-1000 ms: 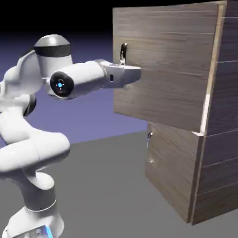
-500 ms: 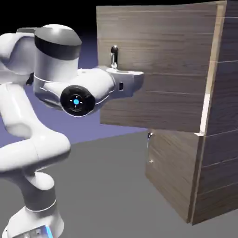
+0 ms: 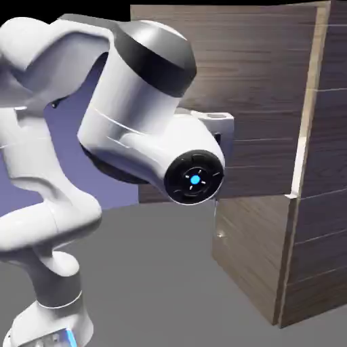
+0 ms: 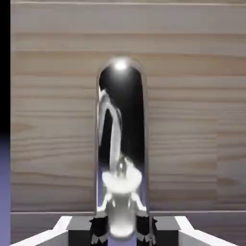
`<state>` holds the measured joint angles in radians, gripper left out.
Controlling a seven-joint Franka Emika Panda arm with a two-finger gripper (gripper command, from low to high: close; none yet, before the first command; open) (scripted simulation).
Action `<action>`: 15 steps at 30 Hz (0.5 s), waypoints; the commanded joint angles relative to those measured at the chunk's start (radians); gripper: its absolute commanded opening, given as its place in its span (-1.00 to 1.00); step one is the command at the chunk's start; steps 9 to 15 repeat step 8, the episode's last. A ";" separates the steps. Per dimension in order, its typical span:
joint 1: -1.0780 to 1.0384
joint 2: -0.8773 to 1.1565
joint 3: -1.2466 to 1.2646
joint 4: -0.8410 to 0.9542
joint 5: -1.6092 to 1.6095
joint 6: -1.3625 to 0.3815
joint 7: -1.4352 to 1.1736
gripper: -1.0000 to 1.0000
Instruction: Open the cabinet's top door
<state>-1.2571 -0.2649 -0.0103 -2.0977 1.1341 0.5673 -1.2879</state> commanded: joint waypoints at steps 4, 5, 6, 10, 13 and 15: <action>0.018 0.131 0.001 0.145 -0.055 -0.074 -0.042 -1.00; 0.022 0.162 0.002 0.181 -0.066 -0.093 -0.050 -1.00; 0.025 0.191 0.004 0.216 -0.077 -0.110 -0.058 -1.00; 0.026 0.198 0.005 0.224 -0.079 -0.114 -0.059 1.00; 0.026 0.198 0.005 0.224 -0.079 -0.114 -0.059 1.00; 0.026 0.198 0.005 0.224 -0.079 -0.114 -0.059 1.00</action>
